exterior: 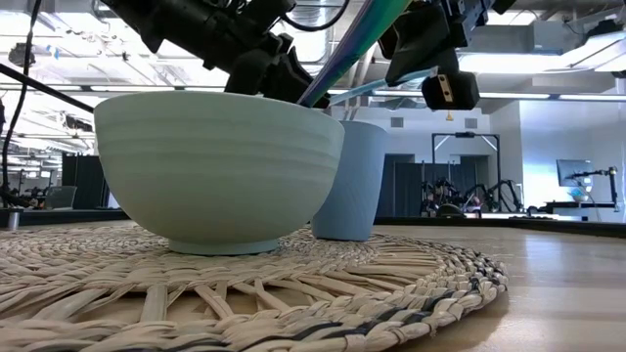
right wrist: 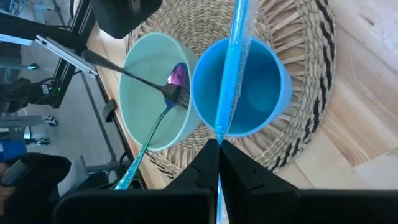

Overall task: Pick & Place Utensil
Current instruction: Put the blue straw into the blue cup on the woven placemat

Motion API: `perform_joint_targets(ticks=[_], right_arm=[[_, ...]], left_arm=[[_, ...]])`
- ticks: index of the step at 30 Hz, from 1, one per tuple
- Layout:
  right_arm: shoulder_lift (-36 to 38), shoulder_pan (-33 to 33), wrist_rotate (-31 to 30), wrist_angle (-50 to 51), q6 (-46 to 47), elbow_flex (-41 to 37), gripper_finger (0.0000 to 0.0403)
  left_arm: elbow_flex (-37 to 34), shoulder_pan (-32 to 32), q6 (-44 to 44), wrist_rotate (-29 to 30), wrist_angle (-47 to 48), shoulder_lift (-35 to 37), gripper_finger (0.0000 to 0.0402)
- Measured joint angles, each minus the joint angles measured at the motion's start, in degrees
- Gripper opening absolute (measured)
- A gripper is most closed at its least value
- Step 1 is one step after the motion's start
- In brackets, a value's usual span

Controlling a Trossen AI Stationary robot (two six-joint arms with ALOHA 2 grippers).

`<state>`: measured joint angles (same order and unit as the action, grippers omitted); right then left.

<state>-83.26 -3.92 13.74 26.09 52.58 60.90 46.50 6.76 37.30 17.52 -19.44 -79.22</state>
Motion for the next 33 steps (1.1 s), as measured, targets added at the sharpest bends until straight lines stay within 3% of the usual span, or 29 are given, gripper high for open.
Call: perform_joint_targets(ticks=[9, 22, 33], right_arm=[[0.02, 0.02, 1.63, -2.13, -0.44, 0.00, 0.0001], [0.03, 2.52, 7.58, -5.57, -4.46, 0.06, 0.0001], [0.26, 4.81, 7.37, 6.09, -17.04, 7.12, 0.0036]], left_arm=[[0.00, 0.00, 0.16, -1.01, 0.17, 0.00, 0.0008], [0.00, 0.08, 1.48, -2.70, 1.25, 0.00, 0.0007], [-0.04, 3.48, 1.46, -0.50, 2.08, 0.00, 0.0007]])
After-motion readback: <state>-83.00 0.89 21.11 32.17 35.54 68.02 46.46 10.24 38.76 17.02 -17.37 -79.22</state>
